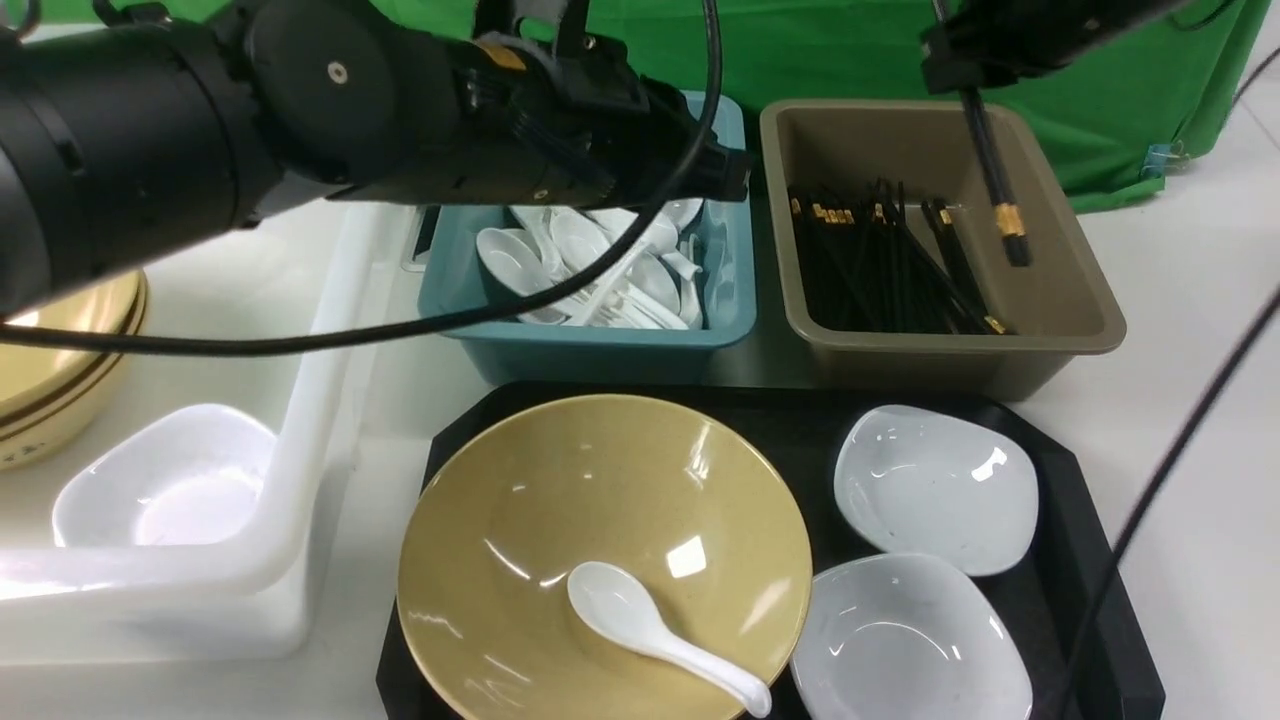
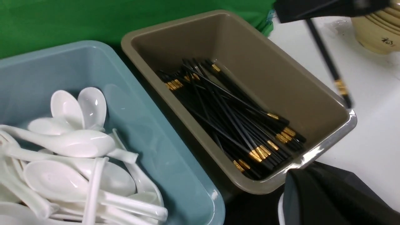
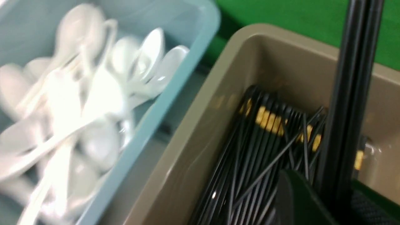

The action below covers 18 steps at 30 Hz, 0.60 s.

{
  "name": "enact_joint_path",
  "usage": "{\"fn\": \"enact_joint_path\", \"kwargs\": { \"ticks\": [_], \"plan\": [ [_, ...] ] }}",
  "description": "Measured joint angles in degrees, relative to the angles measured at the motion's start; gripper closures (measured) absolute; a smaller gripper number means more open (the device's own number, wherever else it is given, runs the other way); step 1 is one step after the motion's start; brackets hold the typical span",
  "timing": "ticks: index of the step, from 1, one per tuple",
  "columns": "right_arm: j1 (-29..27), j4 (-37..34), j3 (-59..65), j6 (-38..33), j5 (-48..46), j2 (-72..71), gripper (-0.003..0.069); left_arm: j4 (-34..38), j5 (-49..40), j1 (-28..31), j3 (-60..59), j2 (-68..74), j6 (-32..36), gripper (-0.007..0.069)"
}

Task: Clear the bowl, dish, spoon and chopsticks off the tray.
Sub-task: Use the right arm to put the chopsticks into the small storage box on the right

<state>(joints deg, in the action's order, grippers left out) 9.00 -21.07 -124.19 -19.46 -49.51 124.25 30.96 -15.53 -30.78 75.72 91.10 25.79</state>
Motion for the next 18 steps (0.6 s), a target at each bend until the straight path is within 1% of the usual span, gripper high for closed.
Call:
{"fn": "enact_joint_path", "kwargs": {
  "ticks": [3,6,7,8,10,11,13,14,15,16,17,18],
  "plan": [
    [0.0,-0.15,-0.19,0.94,5.01,4.95,0.0577,0.05,-2.9,0.0,0.0,0.0,0.0,0.0628],
    [0.0,0.51,-0.19,2.22,6.7,6.76,0.0571,0.05,-5.59,0.0,0.0,0.0,0.06,0.0628],
    [0.0,1.46,-0.19,3.31,7.05,7.82,0.055,-0.01,-8.22,0.0,0.0,0.0,0.08,0.0628],
    [0.0,2.06,-0.19,3.72,6.91,8.21,0.0519,-0.12,-9.88,0.0,0.0,0.0,-0.2,0.0628],
    [0.0,5.32,-0.21,6.85,4.29,8.67,0.0389,-1.21,-13.78,0.0,0.0,-0.36,-2.62,0.0628],
    [0.0,6.95,-0.21,9.19,2.3,8.73,0.0329,-2.35,-15.54,0.0,0.0,-0.77,-4.97,0.0628],
    [-0.11,9.87,-0.25,11.93,-3.13,8.3,0.0232,-4.42,-21.16,0.0,0.71,-1.73,-9.14,0.0628],
    [-0.11,11.08,-0.25,12.31,-5.9,7.76,0.0221,-5.08,-24.11,0.0,1.31,-1.97,-10.65,0.0628],
    [-0.11,12.12,-0.25,12.31,-8.28,7.24,0.0229,-5.46,-26.04,0.0,1.84,-2.12,-11.82,0.0628],
    [-0.11,13.36,-0.25,12.06,-10.69,6.33,0.0256,-5.73,-28.71,0.0,2.22,-2.12,-12.73,0.0628],
    [-0.11,14.01,-0.25,11.68,-13.24,5.2,0.0303,-6.12,-32.23,0.0,2.73,-2.12,-14.39,0.0628],
    [-0.11,14.68,-0.25,10.84,-15.44,3.91,0.0365,-6.35,-34.3,0.0,3.03,-2.12,-15.73,0.0628]
  ]
}}
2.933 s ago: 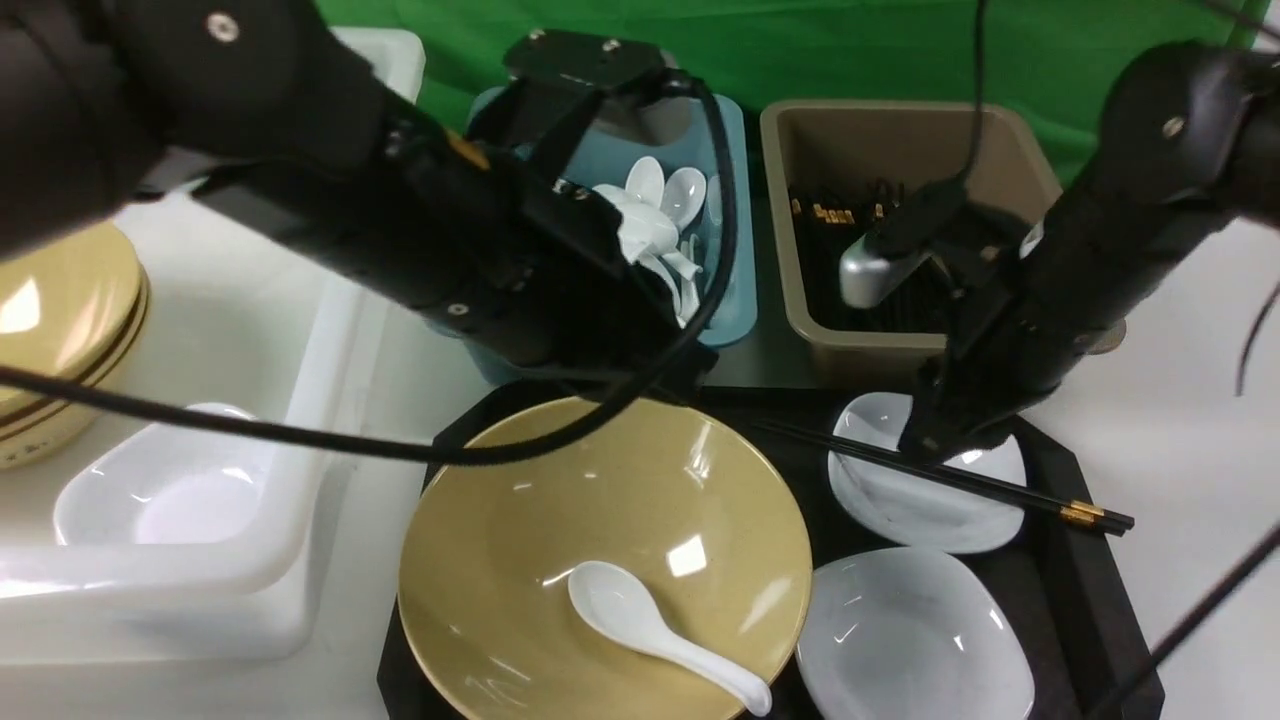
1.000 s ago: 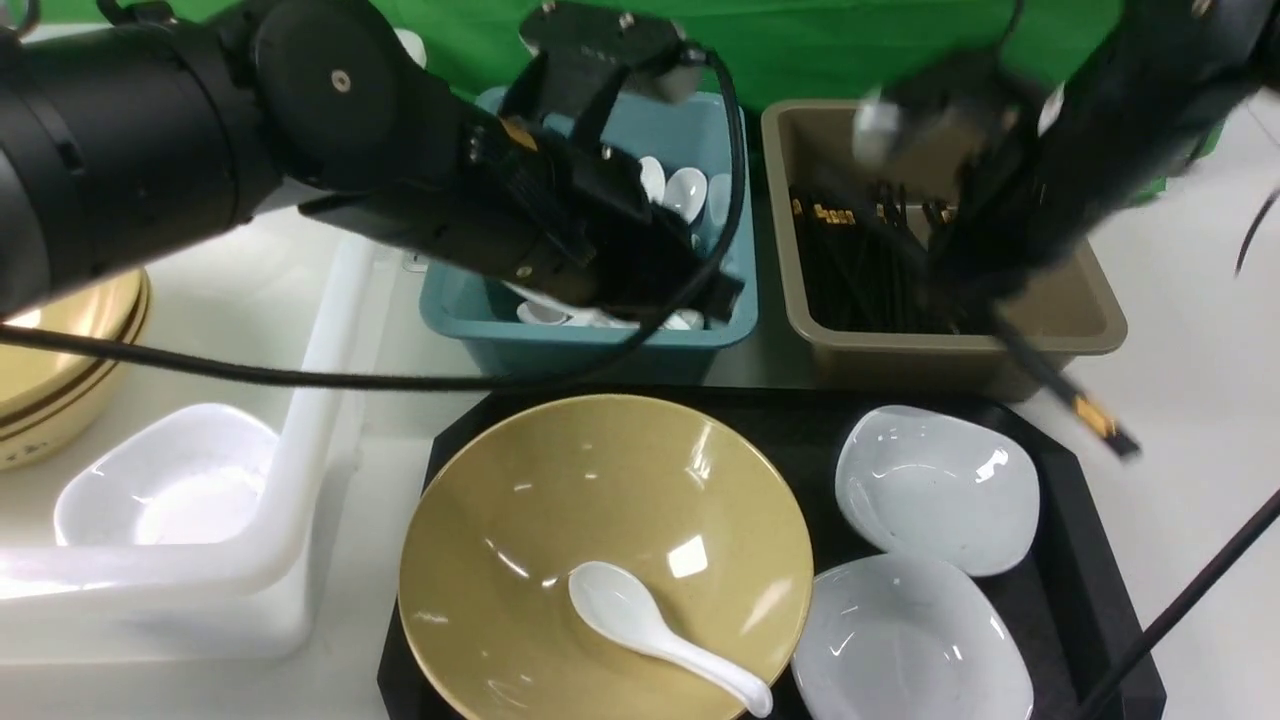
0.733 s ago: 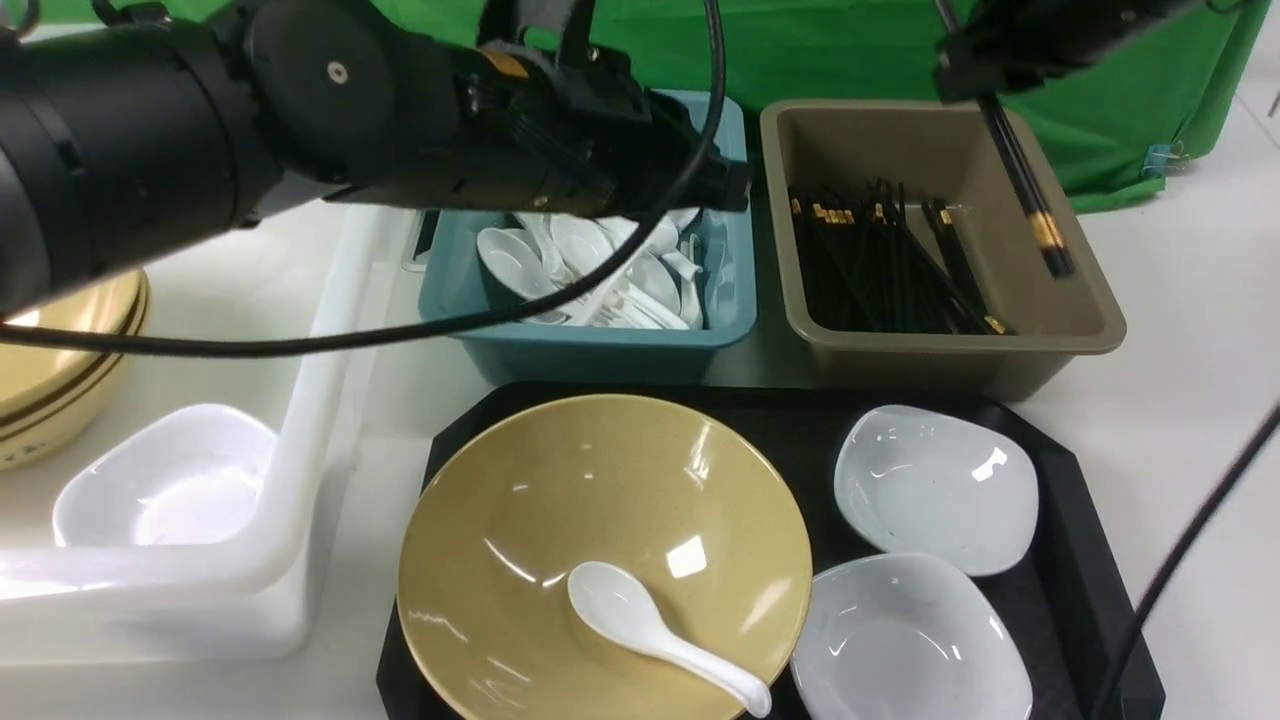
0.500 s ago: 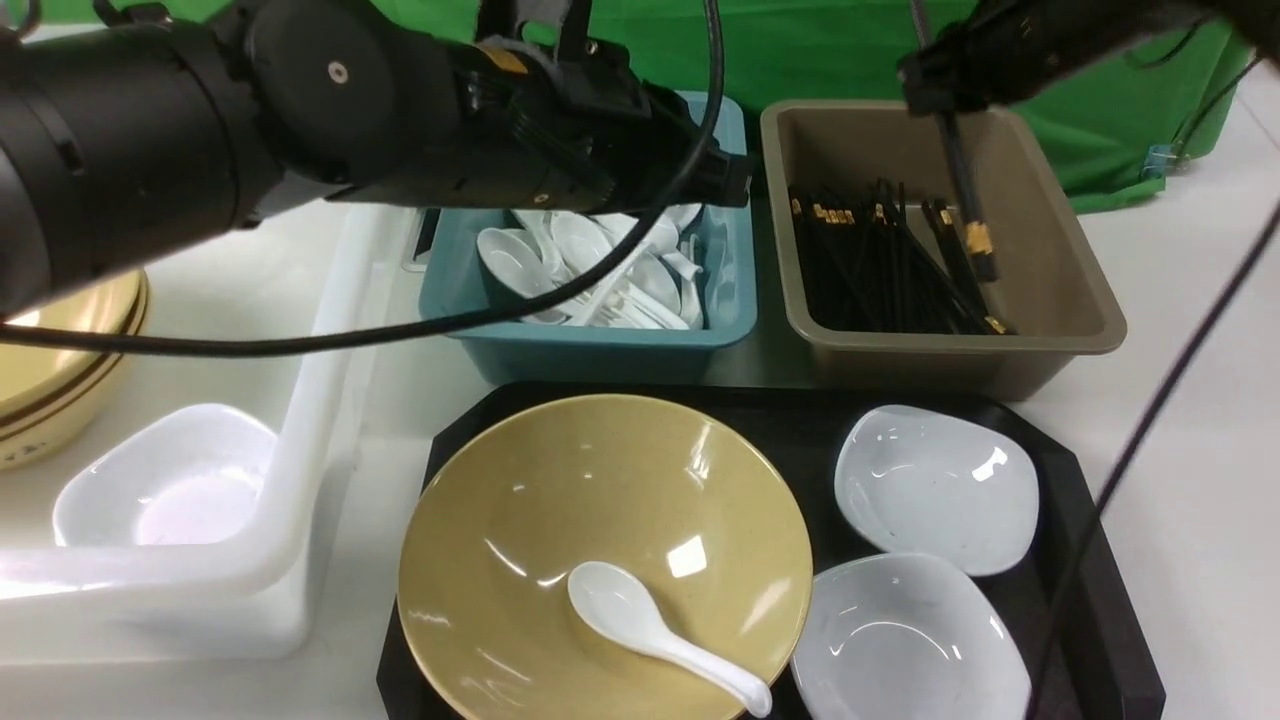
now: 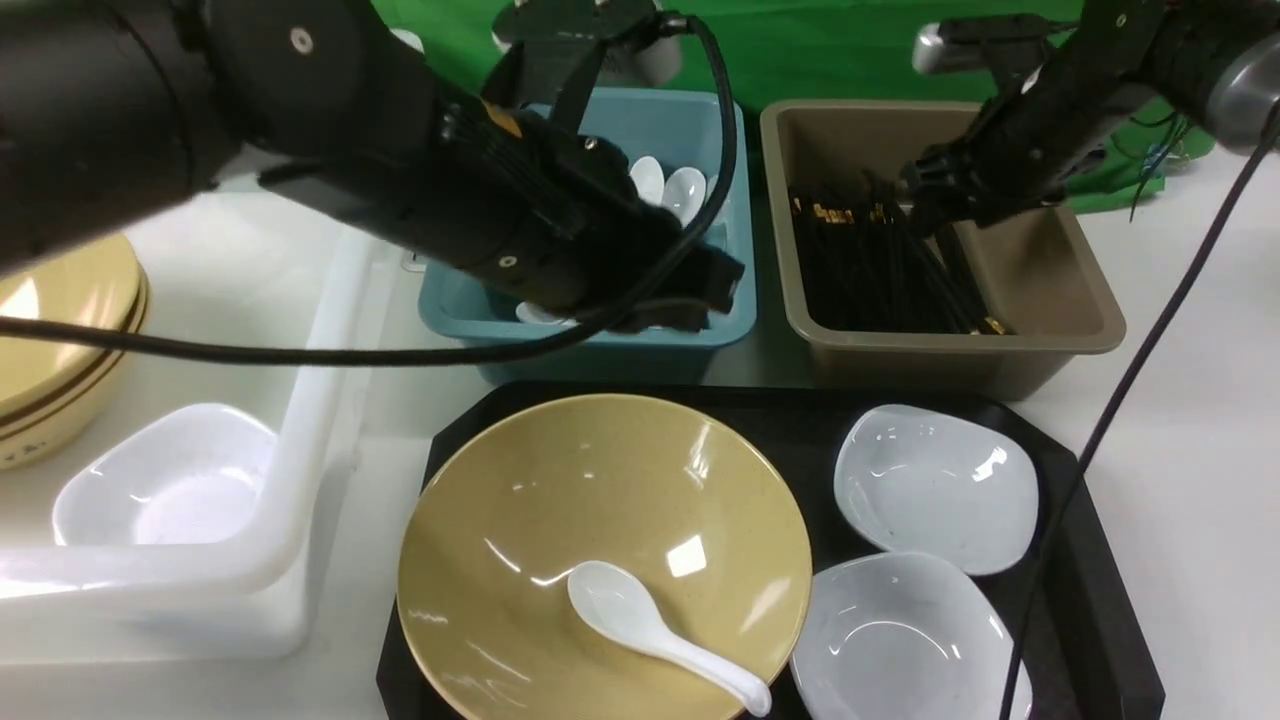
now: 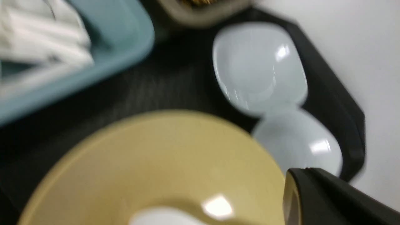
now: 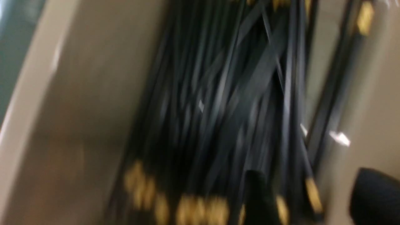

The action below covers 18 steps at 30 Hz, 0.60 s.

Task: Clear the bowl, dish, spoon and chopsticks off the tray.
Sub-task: Use the right arm to put the chopsticks into the small storage box on the right, then use the left arm to grab the soup spoon in the middle

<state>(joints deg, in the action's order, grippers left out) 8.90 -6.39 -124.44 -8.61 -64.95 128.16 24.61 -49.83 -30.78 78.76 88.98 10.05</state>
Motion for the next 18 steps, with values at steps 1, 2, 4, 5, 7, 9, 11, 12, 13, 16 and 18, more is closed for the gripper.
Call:
{"fn": "enact_joint_path", "kwargs": {
  "ticks": [1,2,4,5,7,9,11,12,13,16,18],
  "plan": [
    [0.0,0.48,0.24,-0.4,-1.61,-1.65,0.0438,-0.19,-3.37,0.0,0.21,0.07,-1.43,0.0628],
    [0.0,0.87,0.76,-0.63,-2.53,-3.56,0.0508,-0.26,-5.12,0.0,0.28,0.24,-2.83,0.0627],
    [0.0,1.25,2.5,-1.0,-3.34,-8.03,0.0592,-0.37,-9.02,0.0,0.28,0.97,-5.07,0.0624],
    [0.0,1.32,3.71,-1.09,-3.61,-10.48,0.0613,-0.37,-10.55,0.0,0.28,1.5,-6.44,0.0619],
    [0.0,1.32,6.39,-1.21,-3.73,-15.06,0.0632,-0.37,-12.63,-0.04,0.28,2.69,-7.83,0.0605],
    [0.06,1.06,9.53,-1.27,-3.92,-19.67,0.0641,-0.42,-13.59,-0.39,0.28,4.06,-8.42,0.0581],
    [0.61,0.34,14.82,-2.81,-4.04,-26.41,0.0649,-1.25,-13.79,-1.6,0.28,6.82,-4.75,0.0518],
    [0.95,-0.16,17.69,-3.41,-4.0,-29.65,0.065,-1.82,-13.92,-2.25,0.28,7.86,-1.11,0.0484],
    [1.38,-0.74,19.53,-3.97,-3.99,-31.55,0.065,-2.48,-13.99,-2.77,0.28,8.64,2.07,0.0449],
    [2.78,-3.0,25.49,-5.08,-3.99,-37.16,0.065,-4.6,-13.99,-4.03,0.28,10.92,13.3,0.0342],
    [4.03,-3.72,29.24,-5.52,-3.81,-40.13,0.065,-5.8,-13.99,-4.21,0.28,12.22,19.99,0.0252]
  ]
}}
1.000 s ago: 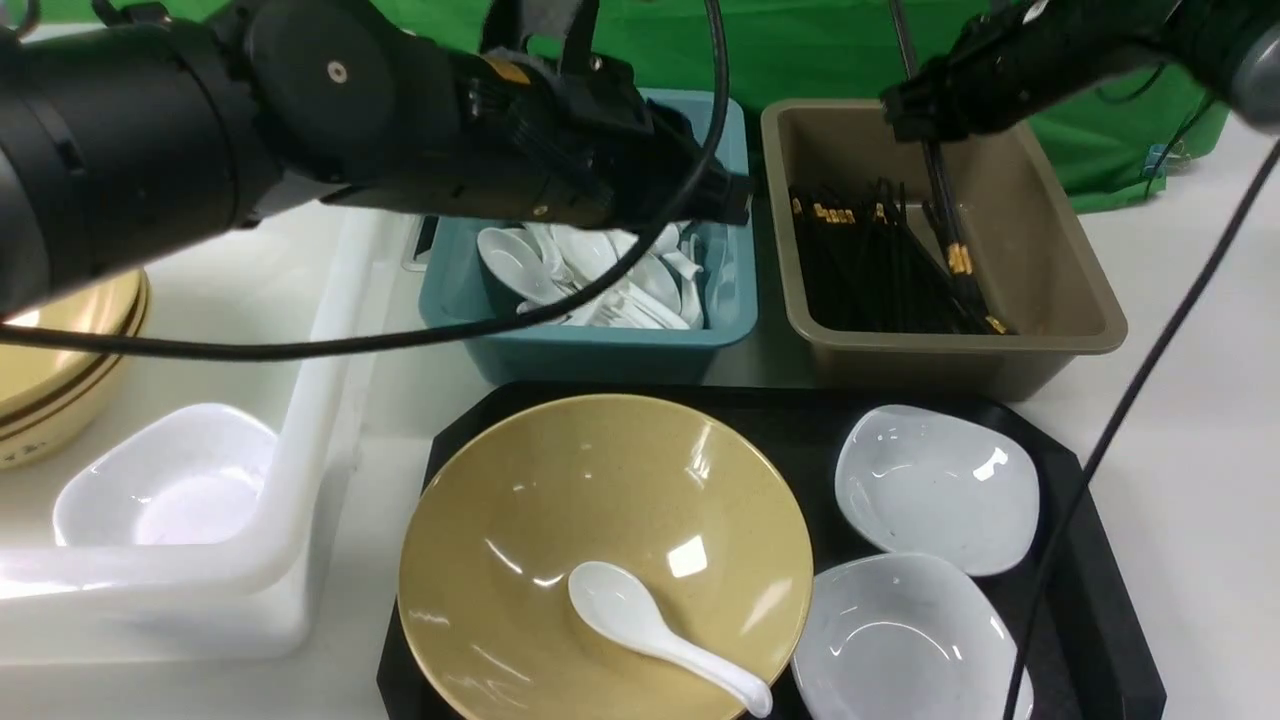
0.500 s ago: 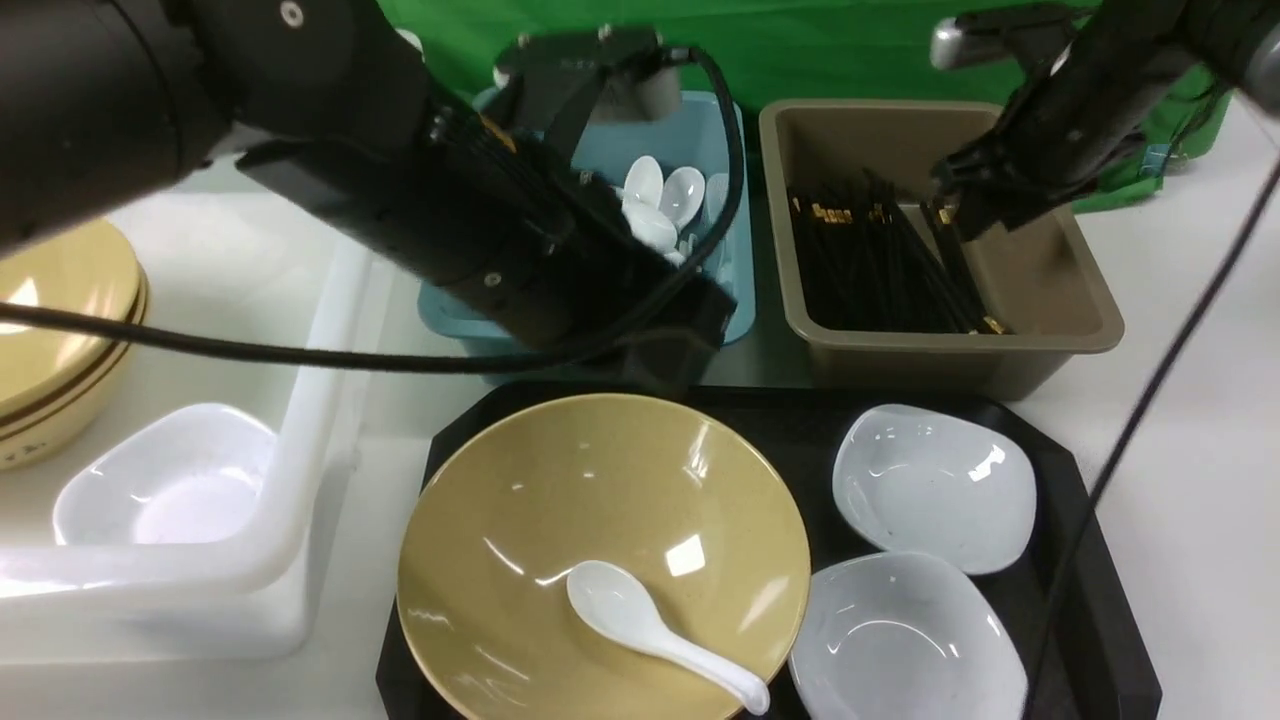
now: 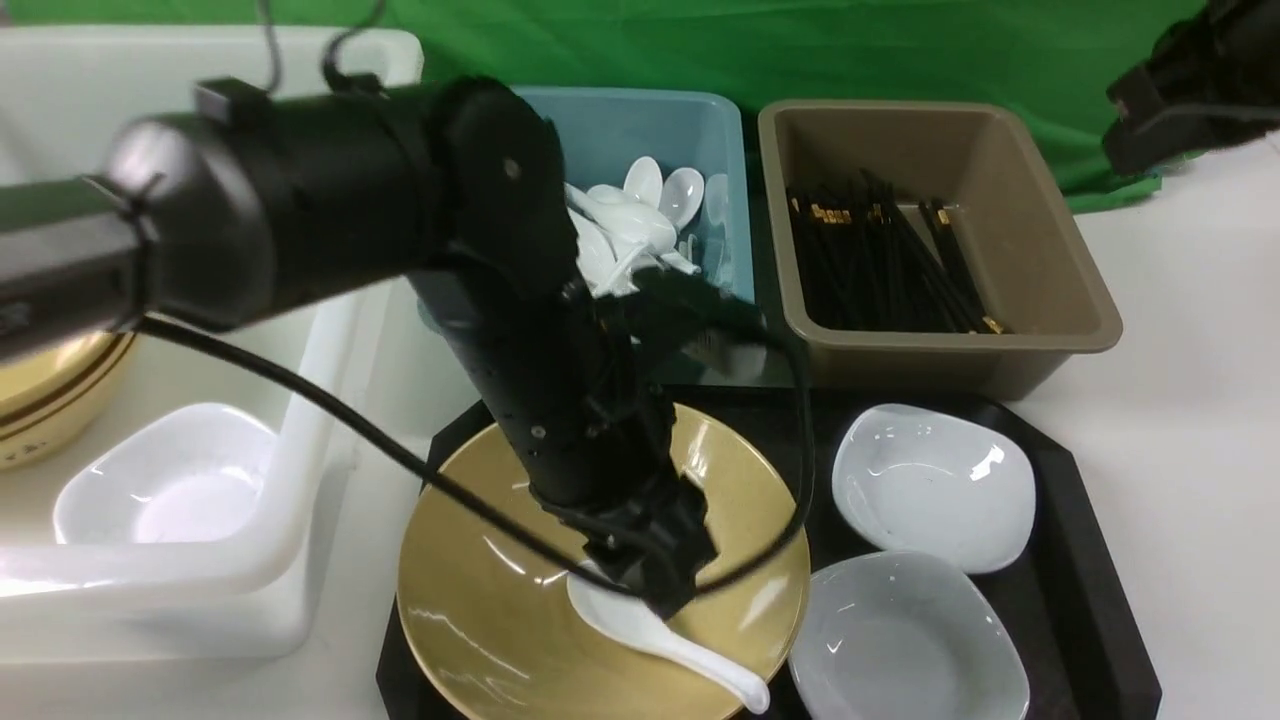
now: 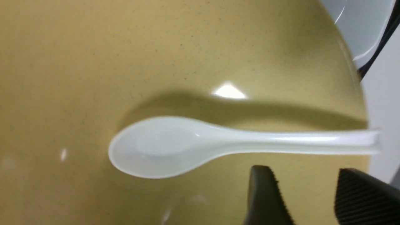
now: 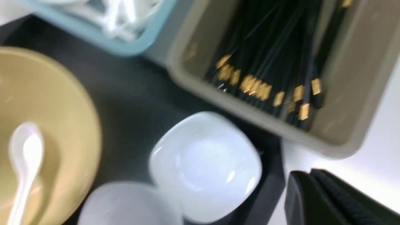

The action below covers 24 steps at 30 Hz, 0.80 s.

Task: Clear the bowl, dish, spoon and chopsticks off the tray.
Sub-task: Use the left arm to grab the soup spoon in the middle

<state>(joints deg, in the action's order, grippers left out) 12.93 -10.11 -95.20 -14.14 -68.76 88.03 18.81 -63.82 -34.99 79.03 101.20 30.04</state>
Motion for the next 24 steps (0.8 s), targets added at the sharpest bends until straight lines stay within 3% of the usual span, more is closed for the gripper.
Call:
{"fn": "enact_joint_path", "kwargs": {
  "ticks": [6,9,14,24],
  "plan": [
    [0.72,-1.03,4.38,-0.54,0.32,-2.46,0.065,-0.36,0.06,-0.79,0.0,2.06,13.34,0.0097],
    [0.72,-4.91,5.48,-2.97,-0.78,-2.71,0.0649,1.58,-0.01,-1.32,0.0,3.41,19.54,0.0045],
    [1.12,-9.53,7.69,-6.28,-0.83,-3.97,0.0649,3.93,1.6,-1.51,-1.0,5.26,24.91,0.0036],
    [1.78,-10.24,8.69,-7.84,-1.14,-5.44,0.0648,4.24,9.04,-1.51,-3.68,6.87,31.95,0.0041]
  ]
}}
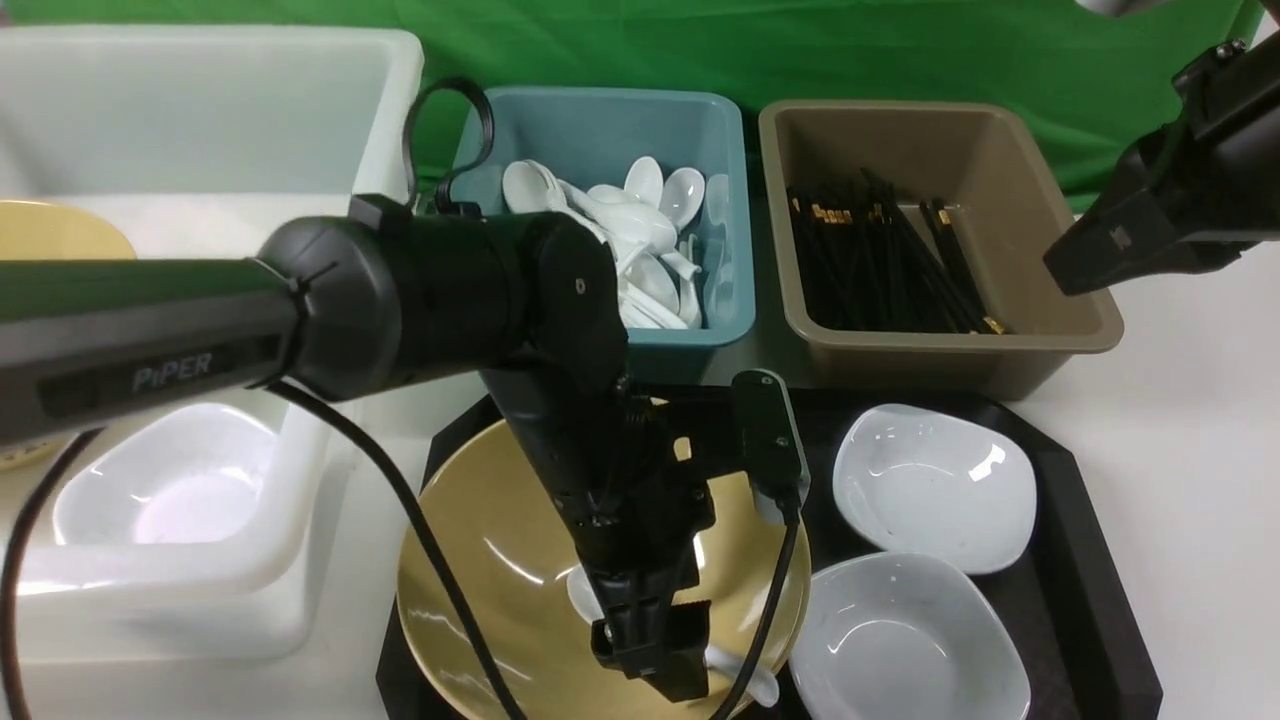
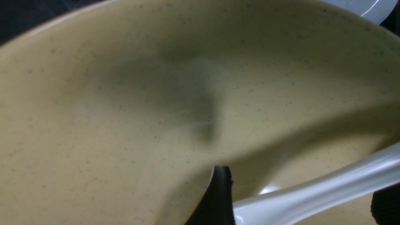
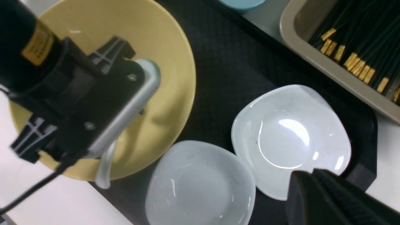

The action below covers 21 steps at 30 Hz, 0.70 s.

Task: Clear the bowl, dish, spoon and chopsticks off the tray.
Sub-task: Use the left arm to grab the soup spoon in the middle, then use the left arm to put the soup spoon into the small storage box in the middle

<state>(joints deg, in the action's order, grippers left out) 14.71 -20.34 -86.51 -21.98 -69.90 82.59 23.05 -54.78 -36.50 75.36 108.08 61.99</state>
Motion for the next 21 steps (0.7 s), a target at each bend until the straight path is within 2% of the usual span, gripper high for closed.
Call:
{"fn": "enact_joint_path", "kwargs": {
  "ticks": [4,7,8,9,10,12,18,19,20,21],
  "plan": [
    [0.07,-0.85,0.0,-0.02,0.0,-0.2,0.0645,-0.07,0.94,0.0,0.0,1.56,0.27,0.0092],
    [0.07,-1.19,0.0,-0.02,0.0,-0.2,0.0643,-0.13,1.3,0.0,-0.06,2.06,0.27,0.0254],
    [0.07,-1.31,0.0,-0.02,0.0,-0.2,0.0641,-0.02,1.3,0.0,-0.06,1.99,-0.2,0.0364],
    [0.07,-1.31,0.0,-0.02,0.0,-0.2,0.0641,-0.02,1.36,0.0,-0.06,1.98,-0.26,0.0382],
    [0.07,-1.37,0.0,-0.02,0.0,-0.2,0.064,-0.02,1.62,0.06,-0.06,1.44,-0.71,0.0508],
    [0.07,-1.49,0.0,-0.02,0.0,-0.2,0.064,-0.32,1.8,0.32,-0.06,0.28,-2.01,0.0572],
    [0.07,-1.49,0.25,-0.02,0.09,-2.29,0.064,-1.6,1.96,2.45,2.68,-3.18,-12.66,0.058],
    [0.66,-1.43,0.78,-0.02,0.15,-3.75,0.0639,-1.6,2.14,4.13,5.72,-4.17,-18.66,0.058],
    [0.76,-1.43,0.87,-0.1,0.2,-3.88,0.064,-1.6,2.22,4.33,6.1,-4.24,-19.99,0.058],
    [2.11,-1.39,1.72,-0.67,0.22,-4.9,0.064,-1.67,2.33,5.89,8.96,-4.63,-24.46,0.058]
  ]
}}
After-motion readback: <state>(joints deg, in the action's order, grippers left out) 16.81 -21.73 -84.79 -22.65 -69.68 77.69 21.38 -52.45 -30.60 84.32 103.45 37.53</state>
